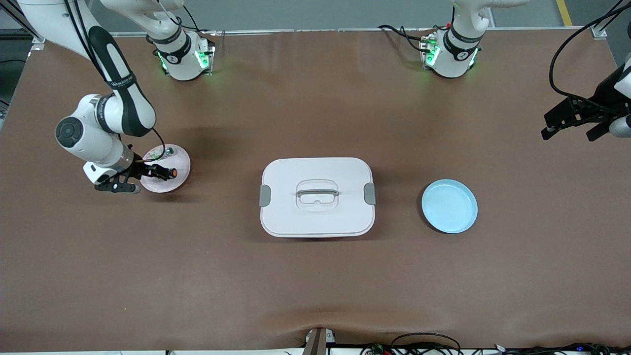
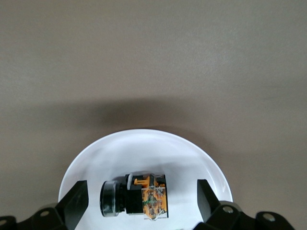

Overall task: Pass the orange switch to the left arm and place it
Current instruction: 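Close the right gripper on the black-and-orange switch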

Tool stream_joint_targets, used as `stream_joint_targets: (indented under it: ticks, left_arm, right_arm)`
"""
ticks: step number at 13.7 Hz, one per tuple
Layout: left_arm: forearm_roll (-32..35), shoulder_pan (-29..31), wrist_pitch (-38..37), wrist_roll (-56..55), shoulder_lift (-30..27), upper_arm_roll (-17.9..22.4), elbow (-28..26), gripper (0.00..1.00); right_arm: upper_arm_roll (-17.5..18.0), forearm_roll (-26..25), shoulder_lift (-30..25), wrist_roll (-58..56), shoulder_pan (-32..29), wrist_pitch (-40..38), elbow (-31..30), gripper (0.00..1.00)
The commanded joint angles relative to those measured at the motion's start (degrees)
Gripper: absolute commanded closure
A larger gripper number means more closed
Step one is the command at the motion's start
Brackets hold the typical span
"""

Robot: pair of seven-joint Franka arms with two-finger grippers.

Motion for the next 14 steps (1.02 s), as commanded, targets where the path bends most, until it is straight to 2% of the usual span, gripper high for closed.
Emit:
stream_joint_targets:
  ticks: [1,14]
  left_arm:
    - [1.1,0.2,-1.1,0.9,0.5,-0.1,1.3,0.00]
    - [1.1,0.1,-1.1,1.2,0.5,-0.1,1.5,0.00]
  right_arm:
    - [-0.1,0.9,0.7,-0.5,0.3,0.7,-0.5,0.00]
    - [0.2,2.2,2.7,-0.5,1.0,0.1,-0.9,0.00]
